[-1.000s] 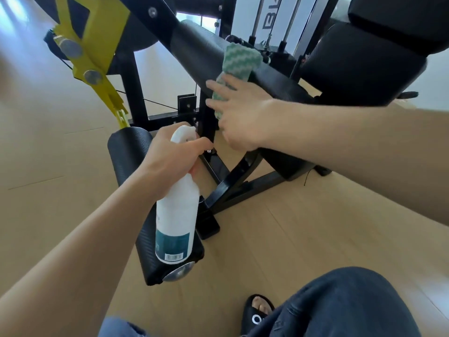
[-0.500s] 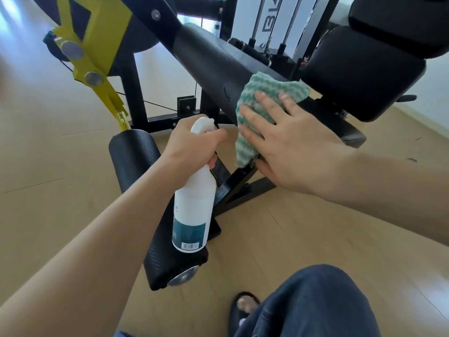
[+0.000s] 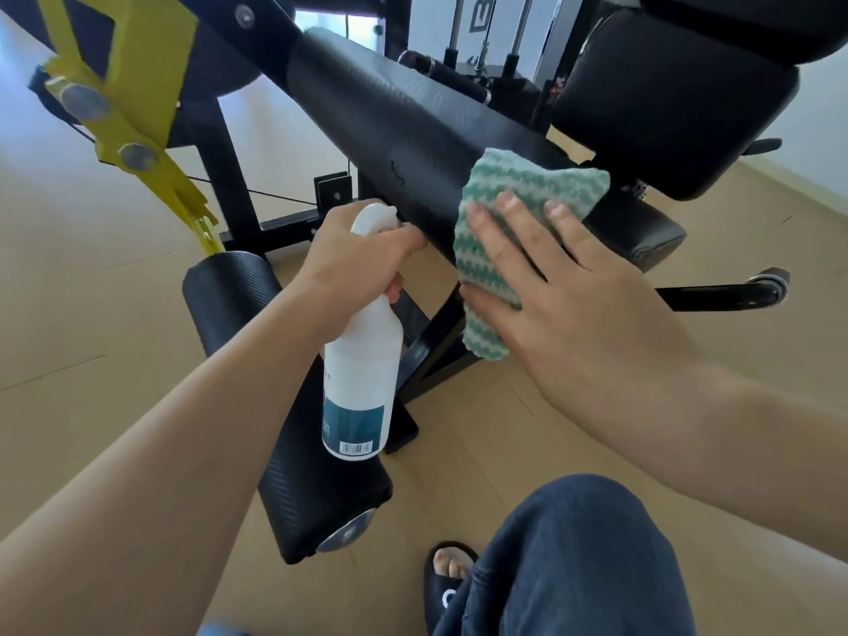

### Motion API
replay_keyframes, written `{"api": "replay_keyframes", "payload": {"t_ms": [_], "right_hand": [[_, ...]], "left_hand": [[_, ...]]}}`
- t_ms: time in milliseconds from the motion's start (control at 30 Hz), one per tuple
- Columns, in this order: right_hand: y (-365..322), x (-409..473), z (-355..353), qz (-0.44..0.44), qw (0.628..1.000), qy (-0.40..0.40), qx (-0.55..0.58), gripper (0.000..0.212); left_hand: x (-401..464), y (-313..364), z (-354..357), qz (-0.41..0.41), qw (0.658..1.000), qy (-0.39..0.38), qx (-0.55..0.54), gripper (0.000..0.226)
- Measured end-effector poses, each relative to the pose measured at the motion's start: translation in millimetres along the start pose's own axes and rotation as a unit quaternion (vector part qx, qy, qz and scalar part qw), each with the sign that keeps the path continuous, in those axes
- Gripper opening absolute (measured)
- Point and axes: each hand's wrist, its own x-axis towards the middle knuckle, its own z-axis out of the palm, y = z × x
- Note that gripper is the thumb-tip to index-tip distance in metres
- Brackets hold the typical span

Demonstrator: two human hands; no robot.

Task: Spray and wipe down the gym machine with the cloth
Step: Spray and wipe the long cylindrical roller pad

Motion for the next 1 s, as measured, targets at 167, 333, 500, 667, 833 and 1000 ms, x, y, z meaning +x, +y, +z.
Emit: {"api": "replay_keyframes", "payload": {"t_ms": [167, 333, 500, 667, 833, 1000], "right_hand": [[2, -2, -10, -0.029, 0.997, -0.040, -0.060, 0.057], [5, 98, -20, -0.023, 0.991, -0.112, -0.067, 0.062], [-2, 184, -22, 0.040, 0.993, -0.115, -0.007, 0.068], [0, 122, -24, 0.004, 0.995, -0.103, -0.015, 0.064], [3, 22, -26, -0.049, 0.991, -0.116, -0.035, 0.066], [12, 72, -21, -0.051, 0.994, -0.092, -0.021, 0.066]], "left_hand": [[-6, -5, 4, -0.003, 1.000, -0.010, 0.006, 0.019], [-7, -10, -7, -0.006, 1.000, 0.020, 0.007, 0.031], [-2, -18, -16, -0.025, 0.998, 0.042, 0.034, 0.029], [-6, -18, -18, -0.047, 0.997, 0.047, 0.025, 0.030], [-16, -11, -17, -0.059, 0.998, 0.031, 0.018, 0.018], [-12, -10, -17, -0.069, 0.997, 0.039, 0.022, 0.030]]}}
